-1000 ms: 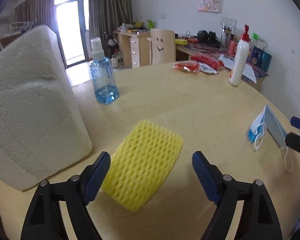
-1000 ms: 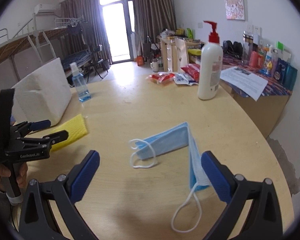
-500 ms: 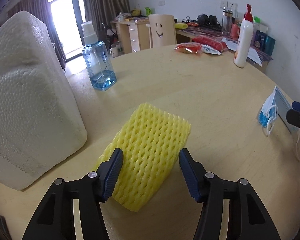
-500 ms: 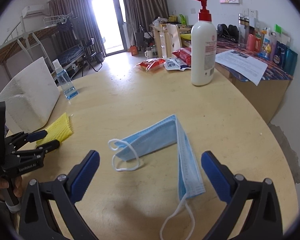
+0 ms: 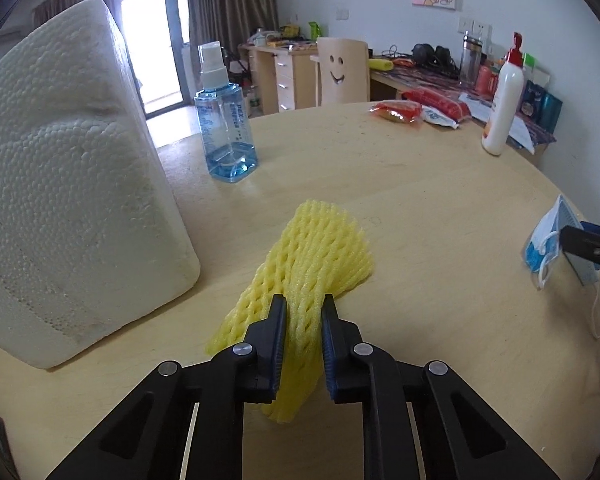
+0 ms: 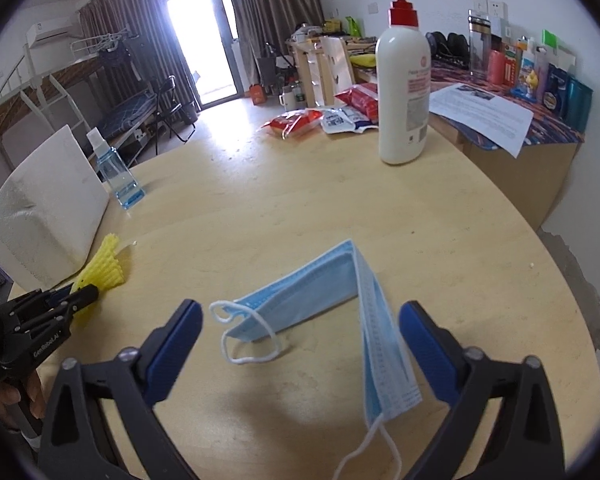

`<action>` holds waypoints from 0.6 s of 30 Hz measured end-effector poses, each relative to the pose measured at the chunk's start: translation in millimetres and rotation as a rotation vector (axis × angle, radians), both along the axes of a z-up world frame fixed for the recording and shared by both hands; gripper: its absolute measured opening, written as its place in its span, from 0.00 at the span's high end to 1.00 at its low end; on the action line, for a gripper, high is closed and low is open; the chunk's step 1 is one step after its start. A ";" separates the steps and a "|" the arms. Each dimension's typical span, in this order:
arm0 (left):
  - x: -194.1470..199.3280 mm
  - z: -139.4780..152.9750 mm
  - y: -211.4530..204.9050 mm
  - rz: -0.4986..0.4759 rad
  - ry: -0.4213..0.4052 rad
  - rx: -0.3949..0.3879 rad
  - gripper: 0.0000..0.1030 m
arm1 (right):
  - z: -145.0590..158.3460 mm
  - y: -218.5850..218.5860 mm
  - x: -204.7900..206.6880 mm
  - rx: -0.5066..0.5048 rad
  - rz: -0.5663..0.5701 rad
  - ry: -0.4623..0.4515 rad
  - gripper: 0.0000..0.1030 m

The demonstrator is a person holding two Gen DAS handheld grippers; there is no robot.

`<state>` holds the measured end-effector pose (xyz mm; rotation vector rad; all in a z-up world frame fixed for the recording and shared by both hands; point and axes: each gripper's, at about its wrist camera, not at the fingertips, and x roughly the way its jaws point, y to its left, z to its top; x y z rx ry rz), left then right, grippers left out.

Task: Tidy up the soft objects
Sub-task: 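Close the left tool on the yellow mesh net while the right tool grasps the blue mask, then lift and carry the mesh net and mask above the foam box with both tools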

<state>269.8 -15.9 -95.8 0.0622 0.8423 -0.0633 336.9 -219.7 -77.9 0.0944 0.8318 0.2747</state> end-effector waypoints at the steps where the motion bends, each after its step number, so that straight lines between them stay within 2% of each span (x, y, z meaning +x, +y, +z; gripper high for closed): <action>1: -0.8 0.6 -0.1 -0.007 -0.002 -0.008 0.84 | -0.9 2.4 1.2 -0.013 -0.001 0.009 0.12; 2: -1.4 1.0 -1.1 -0.014 -0.005 -0.016 0.84 | -1.1 3.8 1.2 -0.017 -0.003 0.012 0.19; 4: -3.7 1.5 -1.0 -0.027 -0.006 -0.026 0.84 | -2.5 8.6 3.3 -0.027 0.009 0.026 0.28; 10: -10.2 6.7 -8.2 -0.063 -0.047 -0.021 0.84 | -6.1 12.4 8.2 -0.046 -0.008 0.060 0.29; 11: -10.7 6.8 -9.5 -0.069 -0.048 -0.021 0.84 | -5.9 12.2 8.6 -0.042 -0.010 0.061 0.37; 18: -13.3 8.5 -11.0 -0.077 -0.069 -0.022 0.84 | -11.5 10.4 11.9 -0.061 -0.025 0.084 0.69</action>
